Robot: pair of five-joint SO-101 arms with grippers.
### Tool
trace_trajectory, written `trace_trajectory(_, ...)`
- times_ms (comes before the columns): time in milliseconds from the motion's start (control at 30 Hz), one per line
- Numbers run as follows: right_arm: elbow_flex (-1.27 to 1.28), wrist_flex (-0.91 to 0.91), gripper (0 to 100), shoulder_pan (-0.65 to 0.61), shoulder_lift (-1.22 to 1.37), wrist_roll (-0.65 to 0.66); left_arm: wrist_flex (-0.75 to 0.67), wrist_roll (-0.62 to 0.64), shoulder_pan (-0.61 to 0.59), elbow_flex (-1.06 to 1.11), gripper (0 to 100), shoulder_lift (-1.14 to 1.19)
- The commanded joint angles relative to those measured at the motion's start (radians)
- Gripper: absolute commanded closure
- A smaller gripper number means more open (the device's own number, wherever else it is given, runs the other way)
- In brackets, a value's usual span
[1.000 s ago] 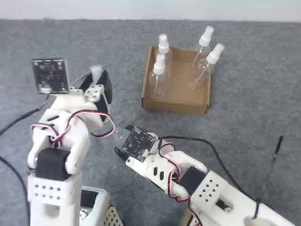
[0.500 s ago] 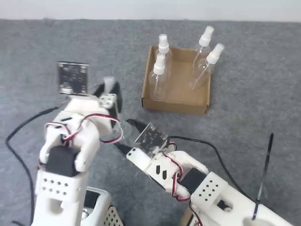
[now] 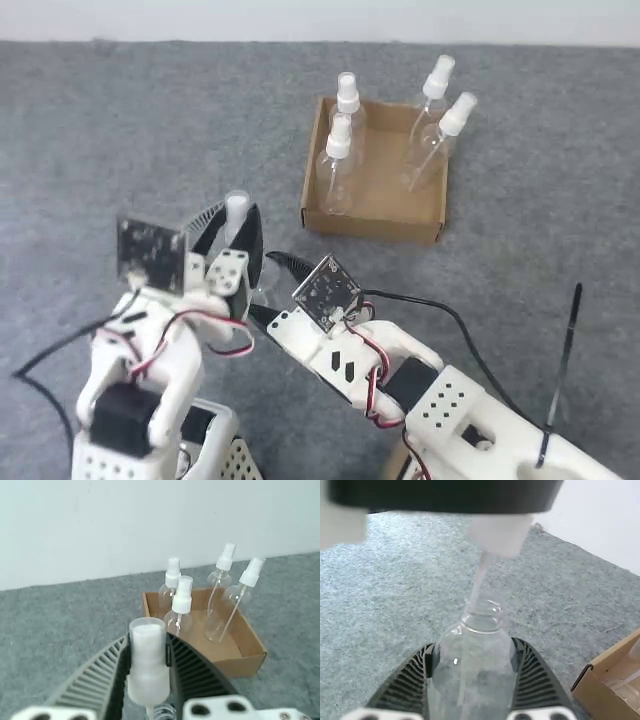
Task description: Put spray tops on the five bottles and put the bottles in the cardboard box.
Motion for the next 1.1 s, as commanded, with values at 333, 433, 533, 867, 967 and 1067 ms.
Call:
trace_trajectory(333,-0.012,-0.027,99.2,0.019,-0.035,-0.012,-0.06,0.04,-0.11,-0.054,84,-0.023)
trace_trajectory(433,0.0,-0.035,99.2,0.019,-0.039,-0.012,-0.078,0.035,-0.12,-0.005,85,-0.021)
trace_trajectory(533,0.012,-0.054,99.2,0.019,-0.044,-0.011,-0.117,0.034,-0.157,0.039,89,-0.021)
trace_trajectory(867,0.014,-0.059,99.2,0.019,-0.038,-0.011,-0.13,0.034,-0.196,0.096,97,-0.021)
trace_trajectory(967,0.014,-0.061,99.2,0.019,-0.036,-0.011,-0.12,0.032,-0.133,0.11,97,-0.021)
trace_trajectory(1067,0.014,-0.061,99.2,0.019,-0.036,-0.011,-0.115,-0.02,-0.052,0.122,97,-0.023)
